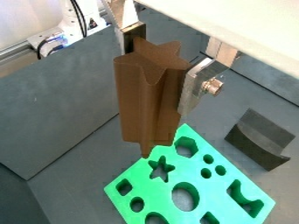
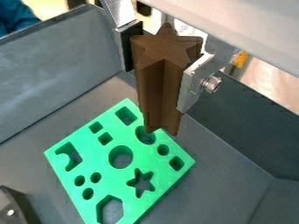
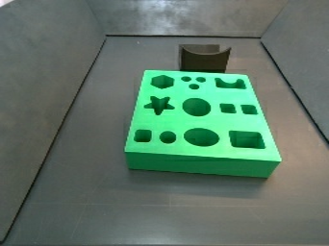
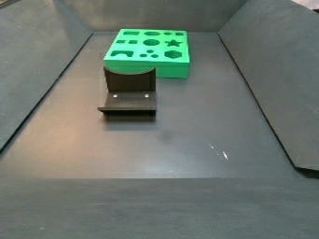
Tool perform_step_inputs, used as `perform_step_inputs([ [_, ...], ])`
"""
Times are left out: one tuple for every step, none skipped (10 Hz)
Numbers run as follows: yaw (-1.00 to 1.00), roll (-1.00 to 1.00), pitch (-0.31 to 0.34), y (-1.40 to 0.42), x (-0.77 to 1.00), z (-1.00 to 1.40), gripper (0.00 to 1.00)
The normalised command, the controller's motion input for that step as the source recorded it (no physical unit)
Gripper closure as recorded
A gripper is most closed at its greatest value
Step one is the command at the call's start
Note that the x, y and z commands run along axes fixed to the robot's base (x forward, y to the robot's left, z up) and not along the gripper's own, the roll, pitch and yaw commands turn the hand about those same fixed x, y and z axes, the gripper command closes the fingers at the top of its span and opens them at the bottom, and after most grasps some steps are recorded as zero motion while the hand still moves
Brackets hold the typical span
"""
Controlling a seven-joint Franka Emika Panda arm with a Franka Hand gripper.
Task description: Insert the star object.
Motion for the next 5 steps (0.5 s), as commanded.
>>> perform_step_inputs([
  [-0.47, 0.04, -0.027, -0.33, 0.0, -1.0, 1.0],
  [-0.48, 0.04, -0.023, -0.32, 0.02, -1.0, 1.0],
  [-0.51, 0.12, -0.007, -0.2, 0.09, -1.0, 1.0],
  [-0.39, 0.18, 0.0, -0.08, 0.04, -1.0, 1.0],
  [-0.41, 0.15, 0.0, 0.02, 0.09, -1.0, 1.0],
])
